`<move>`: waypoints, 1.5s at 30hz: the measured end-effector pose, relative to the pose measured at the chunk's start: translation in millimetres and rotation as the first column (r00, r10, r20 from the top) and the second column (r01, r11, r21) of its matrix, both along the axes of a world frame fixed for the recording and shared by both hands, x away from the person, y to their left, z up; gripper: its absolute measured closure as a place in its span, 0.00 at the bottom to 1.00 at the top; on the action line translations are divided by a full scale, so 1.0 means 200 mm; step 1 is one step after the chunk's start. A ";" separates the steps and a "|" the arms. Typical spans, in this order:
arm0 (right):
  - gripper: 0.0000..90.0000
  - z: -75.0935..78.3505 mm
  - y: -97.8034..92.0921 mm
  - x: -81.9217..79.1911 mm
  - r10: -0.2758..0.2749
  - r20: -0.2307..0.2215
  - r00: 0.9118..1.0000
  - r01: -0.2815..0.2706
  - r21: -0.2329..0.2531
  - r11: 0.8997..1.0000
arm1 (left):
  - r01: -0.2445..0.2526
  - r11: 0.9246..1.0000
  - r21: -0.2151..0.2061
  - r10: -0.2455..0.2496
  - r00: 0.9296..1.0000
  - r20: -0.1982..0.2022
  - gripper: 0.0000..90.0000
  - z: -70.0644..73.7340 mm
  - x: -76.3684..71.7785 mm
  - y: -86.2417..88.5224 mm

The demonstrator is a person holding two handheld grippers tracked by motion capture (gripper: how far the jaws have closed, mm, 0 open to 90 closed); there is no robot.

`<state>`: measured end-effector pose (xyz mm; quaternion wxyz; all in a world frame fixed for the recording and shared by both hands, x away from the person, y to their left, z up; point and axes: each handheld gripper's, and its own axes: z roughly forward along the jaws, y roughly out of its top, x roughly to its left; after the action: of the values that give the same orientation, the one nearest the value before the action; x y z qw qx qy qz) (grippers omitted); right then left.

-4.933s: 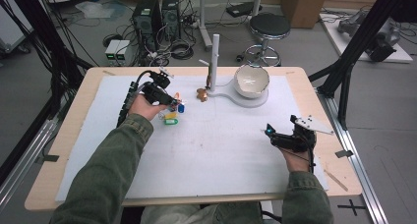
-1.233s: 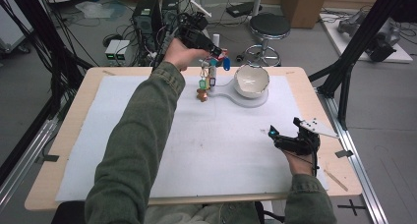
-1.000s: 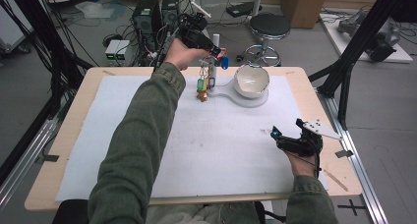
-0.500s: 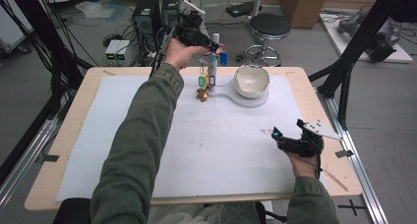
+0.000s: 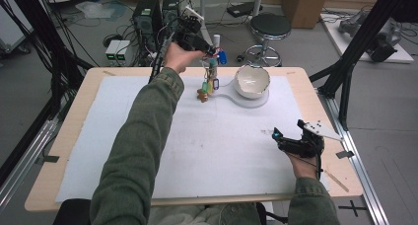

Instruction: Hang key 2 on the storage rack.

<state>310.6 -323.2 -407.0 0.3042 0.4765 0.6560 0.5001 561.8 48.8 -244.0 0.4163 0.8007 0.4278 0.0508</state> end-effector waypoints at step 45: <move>0.01 0.01 0.02 0.00 0.001 0.004 1.000 -0.001 -0.016 1.000 | -0.027 0.999 -0.036 0.033 0.986 0.163 0.02 -0.05 -0.37 0.24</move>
<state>309.7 -319.9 -405.8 0.3089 0.4728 0.6595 0.4961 488.0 97.4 -254.6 0.4624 0.7803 0.4049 0.1154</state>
